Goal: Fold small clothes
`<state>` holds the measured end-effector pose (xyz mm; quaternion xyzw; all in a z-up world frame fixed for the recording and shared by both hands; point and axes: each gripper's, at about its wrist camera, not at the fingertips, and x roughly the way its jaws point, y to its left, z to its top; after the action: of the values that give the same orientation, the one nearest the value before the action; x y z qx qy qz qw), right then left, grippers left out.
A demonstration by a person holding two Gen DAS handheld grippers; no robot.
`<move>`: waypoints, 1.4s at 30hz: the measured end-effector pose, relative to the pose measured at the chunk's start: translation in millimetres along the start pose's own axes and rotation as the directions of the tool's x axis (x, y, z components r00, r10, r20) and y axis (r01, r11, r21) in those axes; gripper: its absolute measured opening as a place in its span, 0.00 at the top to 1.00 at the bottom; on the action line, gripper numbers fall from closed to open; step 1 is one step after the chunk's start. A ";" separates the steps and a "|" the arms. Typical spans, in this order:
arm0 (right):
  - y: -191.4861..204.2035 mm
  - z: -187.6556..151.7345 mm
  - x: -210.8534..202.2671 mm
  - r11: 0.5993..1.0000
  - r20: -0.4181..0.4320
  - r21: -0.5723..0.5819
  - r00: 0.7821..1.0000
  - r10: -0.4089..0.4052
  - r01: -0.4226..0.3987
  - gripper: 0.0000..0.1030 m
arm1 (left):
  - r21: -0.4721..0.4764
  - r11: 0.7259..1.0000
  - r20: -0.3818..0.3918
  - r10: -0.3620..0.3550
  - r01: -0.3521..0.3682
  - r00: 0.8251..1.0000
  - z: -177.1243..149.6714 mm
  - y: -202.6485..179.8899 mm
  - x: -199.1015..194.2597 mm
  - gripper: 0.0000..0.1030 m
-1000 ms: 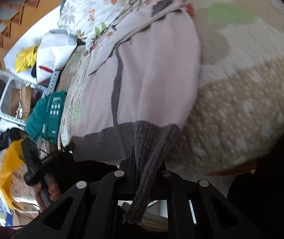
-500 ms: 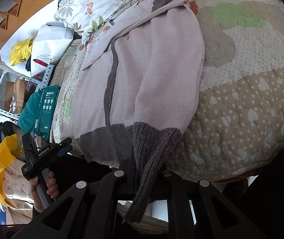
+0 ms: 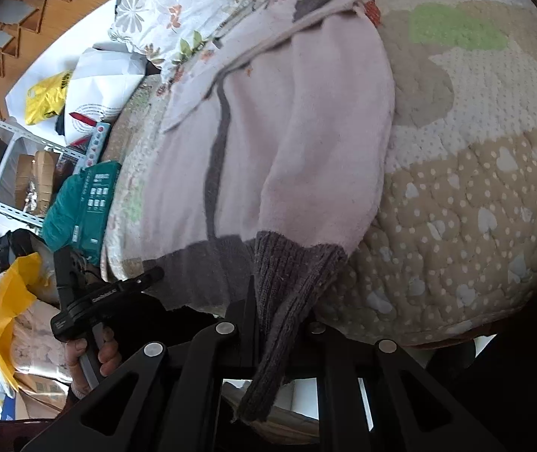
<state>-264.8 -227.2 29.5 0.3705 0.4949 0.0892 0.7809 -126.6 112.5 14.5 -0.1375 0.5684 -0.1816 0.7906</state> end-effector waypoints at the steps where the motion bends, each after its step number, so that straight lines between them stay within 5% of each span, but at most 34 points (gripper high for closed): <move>1: 2.7 6.1 -4.8 1.000 0.010 -0.001 1.000 0.019 -0.019 0.90 | -0.018 0.999 0.025 -0.027 0.028 0.999 9.2 -0.5 -9.9 0.94; 8: 32.5 93.3 -26.3 0.992 0.124 -0.037 0.985 0.123 -0.120 0.90 | -0.043 0.993 0.152 -0.103 0.111 0.983 122.5 -24.4 -28.7 0.94; 12: 42.3 171.1 -14.8 0.995 0.242 -0.035 0.965 0.103 -0.097 0.90 | -0.030 0.998 0.192 -0.040 0.047 0.981 213.9 -48.7 7.7 0.94; 17: 18.2 237.0 23.8 0.997 0.268 0.065 0.963 0.024 -0.043 0.90 | -0.092 0.994 0.154 -0.037 0.051 0.987 272.7 -46.7 57.5 0.93; 25: -36.3 301.0 62.7 0.970 0.228 0.227 0.973 0.033 -0.086 0.89 | -0.189 0.974 0.105 -0.103 0.122 0.989 311.0 -28.5 99.6 0.89; 29: -61.0 322.3 74.5 0.938 0.250 0.316 0.966 0.064 -0.144 0.79 | -0.276 0.950 0.181 -0.094 0.143 0.979 321.0 -9.1 89.6 0.64; 30: -65.7 326.6 77.5 0.927 0.256 0.334 0.963 0.086 -0.171 0.70 | -0.283 0.948 0.193 -0.089 0.142 0.977 321.9 -6.2 86.0 0.58; 32: -71.2 332.3 79.0 0.912 0.285 0.361 0.954 0.089 -0.193 0.59 | -0.320 0.937 0.222 -0.072 0.142 0.972 322.4 3.4 75.2 0.54; 35: -72.4 341.0 77.6 0.911 0.307 0.370 0.949 0.066 -0.183 0.56 | -0.340 0.931 0.233 -0.056 0.135 0.971 321.8 11.0 64.8 0.53; 39: -63.6 345.6 65.5 0.931 0.306 0.351 0.952 -0.016 -0.098 0.53 | -0.294 0.954 0.253 0.022 0.055 0.967 321.0 8.7 48.5 0.53; 42: -45.3 340.5 54.4 0.957 0.299 0.289 0.952 -0.066 -0.025 0.50 | -0.231 0.970 0.306 0.152 -0.081 0.940 317.1 1.3 26.6 0.48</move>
<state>37.5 -398.8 41.0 0.4848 0.3795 -0.0507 0.7864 182.1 105.3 91.5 -0.2159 0.4554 -0.0470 0.8624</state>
